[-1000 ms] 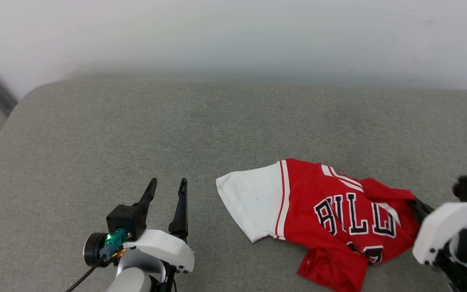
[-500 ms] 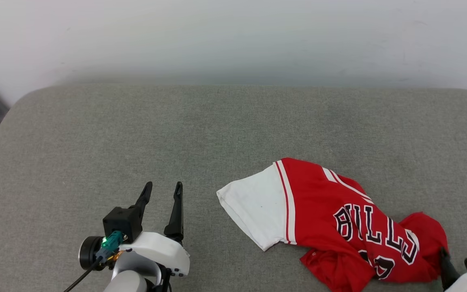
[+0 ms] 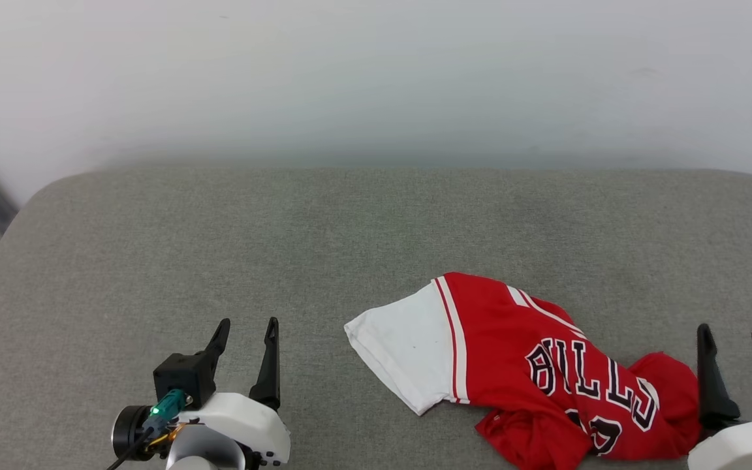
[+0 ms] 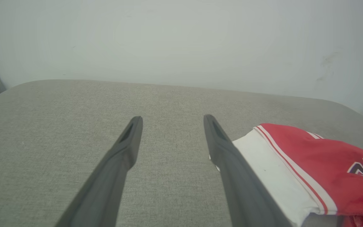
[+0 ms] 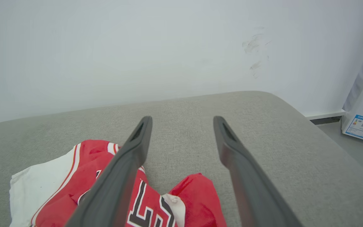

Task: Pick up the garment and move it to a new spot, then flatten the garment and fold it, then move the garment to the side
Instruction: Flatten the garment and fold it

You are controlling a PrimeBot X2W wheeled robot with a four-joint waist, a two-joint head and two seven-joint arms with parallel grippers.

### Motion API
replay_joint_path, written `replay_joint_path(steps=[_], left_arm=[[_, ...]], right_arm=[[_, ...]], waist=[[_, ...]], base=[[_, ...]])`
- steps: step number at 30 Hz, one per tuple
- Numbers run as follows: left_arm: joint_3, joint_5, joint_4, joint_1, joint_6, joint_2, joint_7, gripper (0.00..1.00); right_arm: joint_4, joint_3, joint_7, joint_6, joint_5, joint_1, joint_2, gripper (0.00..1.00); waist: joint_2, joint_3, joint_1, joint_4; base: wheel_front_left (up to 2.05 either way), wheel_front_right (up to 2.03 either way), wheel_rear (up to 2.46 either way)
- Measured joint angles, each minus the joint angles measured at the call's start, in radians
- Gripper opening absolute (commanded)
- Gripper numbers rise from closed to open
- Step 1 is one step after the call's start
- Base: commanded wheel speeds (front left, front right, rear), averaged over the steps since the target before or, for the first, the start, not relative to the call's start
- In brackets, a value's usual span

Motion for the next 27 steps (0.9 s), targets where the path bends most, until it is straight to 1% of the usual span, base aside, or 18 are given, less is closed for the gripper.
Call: replay_joint_path(steps=[5,7,9,13,16,19,22,27], left_arm=[[-0.002,-0.004,-0.003,-0.002,0.006,0.017,0.042,1.0],[-0.01,-0.008,-0.001,-0.024,0.001,0.02,0.077,1.0],[-0.026,-0.009,0.001,-0.061,-0.014,0.021,0.119,1.0],[-0.071,-0.016,0.022,-0.172,-0.071,0.027,0.245,1.0],[-0.094,-0.028,0.036,-0.272,-0.11,0.026,0.354,1.0],[-0.112,-0.051,0.076,-0.362,-0.134,0.026,0.481,1.0],[-0.133,-0.063,0.131,-0.424,-0.154,0.04,0.609,1.0],[-0.181,-0.081,0.232,-0.463,-0.186,0.063,0.805,1.0]], right_arm=[[-0.076,0.091,0.014,0.0,-0.029,0.053,0.001,1.0],[-0.101,0.119,0.016,0.0,-0.032,0.067,0.002,1.0],[-0.117,0.131,0.025,0.0,-0.027,0.075,0.002,1.0],[-0.141,0.161,0.041,0.0,-0.019,0.076,0.002,1.0],[-0.16,0.159,0.041,0.0,-0.018,0.069,0.002,1.0],[-0.17,0.169,0.031,0.0,-0.011,0.047,0.002,1.0],[-0.175,0.186,0.017,0.0,-0.01,0.027,0.002,1.0],[-0.171,0.215,0.0,0.0,-0.005,-0.005,0.002,1.0]], waist=[[0.0,-0.012,0.0,-0.017],[0.0,-0.012,0.0,-0.027],[0.0,-0.009,0.0,-0.038],[0.0,0.01,0.0,-0.061],[0.0,0.041,0.0,-0.077],[0.0,0.081,0.0,-0.094],[0.0,0.123,0.0,-0.114],[0.0,0.192,0.0001,-0.151]], base=[[0.0,0.0,0.0],[0.0,0.0,0.0],[0.0,0.0,0.0],[0.0,0.0,0.0],[0.0,0.0,0.0],[0.0,0.0,0.0],[0.0,0.0,0.0],[0.0,0.0,0.0]])
